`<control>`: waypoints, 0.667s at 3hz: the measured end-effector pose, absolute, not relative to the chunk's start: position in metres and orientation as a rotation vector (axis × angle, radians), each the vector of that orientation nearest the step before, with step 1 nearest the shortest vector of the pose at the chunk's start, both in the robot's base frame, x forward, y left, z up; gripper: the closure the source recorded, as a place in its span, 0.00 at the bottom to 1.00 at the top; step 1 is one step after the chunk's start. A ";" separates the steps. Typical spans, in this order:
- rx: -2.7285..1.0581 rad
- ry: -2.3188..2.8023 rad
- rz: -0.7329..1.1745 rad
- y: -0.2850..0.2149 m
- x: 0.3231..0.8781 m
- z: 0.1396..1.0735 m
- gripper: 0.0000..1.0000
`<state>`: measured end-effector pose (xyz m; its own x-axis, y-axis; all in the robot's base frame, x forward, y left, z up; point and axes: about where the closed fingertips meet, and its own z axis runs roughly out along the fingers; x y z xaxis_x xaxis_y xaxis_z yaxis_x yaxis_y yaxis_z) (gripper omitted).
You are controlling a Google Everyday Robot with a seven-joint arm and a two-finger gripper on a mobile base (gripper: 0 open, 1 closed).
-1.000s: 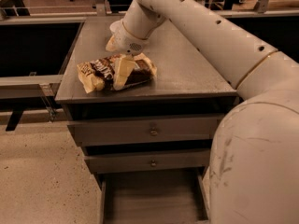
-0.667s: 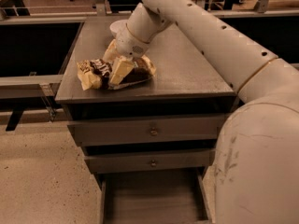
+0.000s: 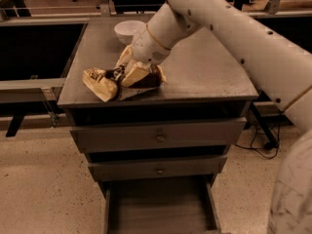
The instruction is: Place brown chip bag into bottom drawer
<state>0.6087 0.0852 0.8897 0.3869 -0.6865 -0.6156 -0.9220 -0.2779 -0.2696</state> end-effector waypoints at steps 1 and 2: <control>-2.001 1.390 0.448 0.045 0.584 0.917 1.00; -1.977 1.468 0.458 0.007 0.550 0.921 1.00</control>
Offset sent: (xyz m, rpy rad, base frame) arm -0.1135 -0.1294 0.0205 -0.0506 0.1020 -0.1657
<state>0.5495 0.0069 0.9207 0.3201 -0.7260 -0.6087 -0.9433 -0.1844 -0.2762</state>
